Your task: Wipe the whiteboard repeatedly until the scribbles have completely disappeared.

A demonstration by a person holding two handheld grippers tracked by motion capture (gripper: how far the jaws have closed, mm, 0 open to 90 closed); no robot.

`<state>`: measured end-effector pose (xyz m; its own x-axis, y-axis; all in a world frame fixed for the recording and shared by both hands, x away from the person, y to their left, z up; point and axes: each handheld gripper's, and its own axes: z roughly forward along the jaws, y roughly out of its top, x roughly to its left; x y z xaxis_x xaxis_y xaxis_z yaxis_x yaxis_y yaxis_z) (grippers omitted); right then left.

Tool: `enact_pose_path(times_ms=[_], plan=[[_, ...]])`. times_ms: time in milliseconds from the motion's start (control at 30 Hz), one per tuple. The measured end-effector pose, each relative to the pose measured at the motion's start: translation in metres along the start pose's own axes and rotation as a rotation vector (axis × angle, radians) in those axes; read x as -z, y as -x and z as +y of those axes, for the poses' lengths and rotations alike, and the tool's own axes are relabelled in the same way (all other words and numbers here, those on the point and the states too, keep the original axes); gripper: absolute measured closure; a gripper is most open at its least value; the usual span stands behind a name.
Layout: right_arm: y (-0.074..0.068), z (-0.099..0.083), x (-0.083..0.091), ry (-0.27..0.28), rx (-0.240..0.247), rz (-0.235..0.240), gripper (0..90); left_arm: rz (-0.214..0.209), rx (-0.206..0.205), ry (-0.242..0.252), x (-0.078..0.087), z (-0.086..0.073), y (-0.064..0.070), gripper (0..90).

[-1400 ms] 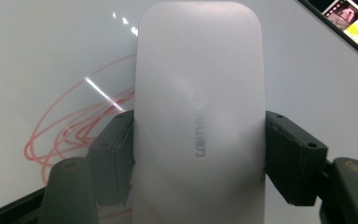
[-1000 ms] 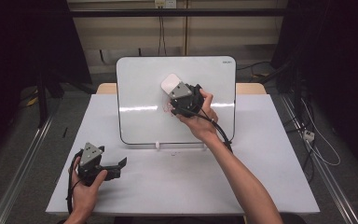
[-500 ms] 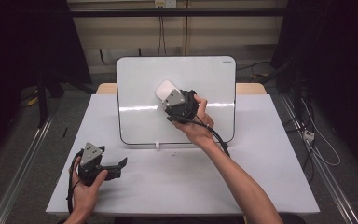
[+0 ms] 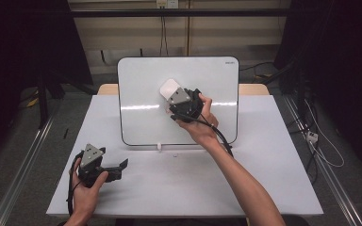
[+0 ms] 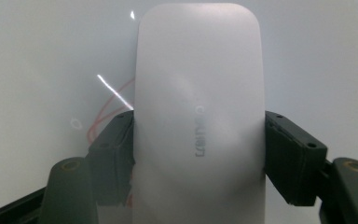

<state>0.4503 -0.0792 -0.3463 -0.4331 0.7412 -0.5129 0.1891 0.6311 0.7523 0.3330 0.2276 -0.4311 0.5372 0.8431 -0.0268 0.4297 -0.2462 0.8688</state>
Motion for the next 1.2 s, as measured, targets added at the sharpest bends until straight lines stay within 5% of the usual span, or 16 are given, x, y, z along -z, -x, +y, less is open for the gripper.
enact_pose_path(times_ms=[733,1200], plan=[[0.050,0.003,0.002,-0.022,-0.092,-0.082,31.5,0.004,0.002,0.002,0.001,0.000,-0.001,5.5],[0.039,-0.002,0.004,-0.021,-0.082,-0.088,31.5,0.002,0.001,-0.001,0.000,0.000,0.000,5.5]])
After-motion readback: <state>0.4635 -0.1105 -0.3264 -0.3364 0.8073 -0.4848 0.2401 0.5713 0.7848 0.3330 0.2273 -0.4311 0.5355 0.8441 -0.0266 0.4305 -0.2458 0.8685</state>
